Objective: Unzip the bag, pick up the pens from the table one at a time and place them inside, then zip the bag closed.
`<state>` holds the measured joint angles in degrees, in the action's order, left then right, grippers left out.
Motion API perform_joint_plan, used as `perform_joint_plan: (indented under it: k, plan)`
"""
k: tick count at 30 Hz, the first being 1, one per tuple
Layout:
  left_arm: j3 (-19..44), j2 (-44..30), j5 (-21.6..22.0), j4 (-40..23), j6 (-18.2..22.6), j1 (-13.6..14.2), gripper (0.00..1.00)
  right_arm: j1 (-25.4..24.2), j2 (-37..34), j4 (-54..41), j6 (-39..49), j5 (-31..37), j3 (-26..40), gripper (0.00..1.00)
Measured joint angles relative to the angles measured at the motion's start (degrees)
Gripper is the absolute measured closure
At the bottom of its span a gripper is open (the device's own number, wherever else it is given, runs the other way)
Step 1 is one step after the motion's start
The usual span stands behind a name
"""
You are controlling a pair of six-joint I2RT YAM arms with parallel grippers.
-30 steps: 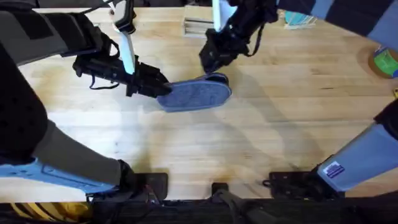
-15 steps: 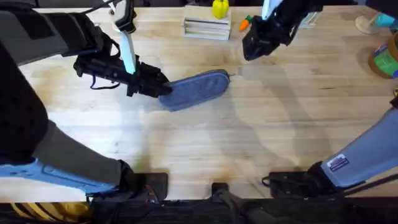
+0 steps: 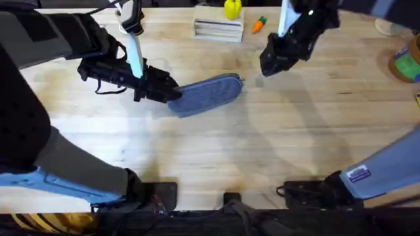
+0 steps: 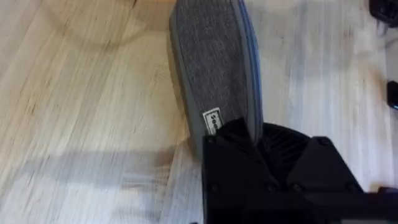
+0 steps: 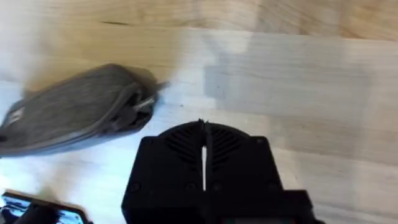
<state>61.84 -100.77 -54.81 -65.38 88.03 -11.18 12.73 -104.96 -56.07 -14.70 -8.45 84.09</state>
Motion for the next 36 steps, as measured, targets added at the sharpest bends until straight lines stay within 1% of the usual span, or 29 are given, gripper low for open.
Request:
perform_joint_plan:
  k: [3,4,5,8,9,10,11,17,18,23,24,26,30,33,36]
  plan:
    - [0.0,0.0,0.0,-0.2,0.0,0.0,0.958,0.0,5.5,-1.1,0.5,0.1,1.9,0.956]
    - [0.0,0.0,0.0,-0.2,0.0,0.0,0.958,0.0,7.3,-1.3,0.5,0.1,2.5,0.860]
    - [0.0,0.0,0.0,-0.2,0.0,0.0,0.958,0.0,9.6,-1.5,0.9,0.1,3.1,0.704]
    - [0.0,0.0,0.0,-0.2,0.0,0.0,0.958,-0.2,15.6,-2.1,2.7,0.1,4.1,0.288]
    - [0.0,0.0,0.0,-0.2,0.0,0.0,0.958,-0.3,17.6,-2.4,3.6,0.1,4.3,0.134]
    - [0.0,0.0,0.0,-0.2,0.0,0.0,0.958,-0.4,19.2,-2.7,4.6,0.1,4.3,0.041]
    - [0.0,0.0,0.0,-0.2,0.0,0.0,0.958,-0.6,20.7,-2.9,5.2,0.1,4.3,0.014]
    - [0.0,0.0,0.0,-0.2,0.0,0.0,0.955,-1.2,27.4,-3.2,7.5,0.4,4.3,0.009]
    - [0.0,0.0,0.0,-0.2,0.1,0.0,0.855,-1.2,28.0,-3.2,7.8,0.4,4.3,0.008]
    - [0.0,0.0,0.0,-0.6,-0.1,0.0,0.084,-1.2,29.1,-3.3,8.6,0.6,4.3,0.009]
    - [0.0,0.0,0.0,-0.6,-0.2,0.0,0.029,-1.2,29.1,-3.4,8.7,0.6,4.3,0.009]
    - [0.0,0.0,0.0,-0.5,-0.2,0.0,0.009,-1.2,29.1,-3.4,8.8,0.7,4.3,0.008]
    - [0.0,0.0,0.1,-0.4,-0.2,0.0,0.008,-1.2,29.1,-2.9,8.8,0.7,4.3,0.009]
    - [0.0,0.0,0.4,0.3,-0.2,0.0,0.006,-1.2,29.1,-0.1,9.1,0.7,4.3,0.009]
    - [0.1,0.0,1.9,-0.6,0.0,-0.1,0.004,-1.2,29.3,1.4,10.4,0.7,4.3,0.009]
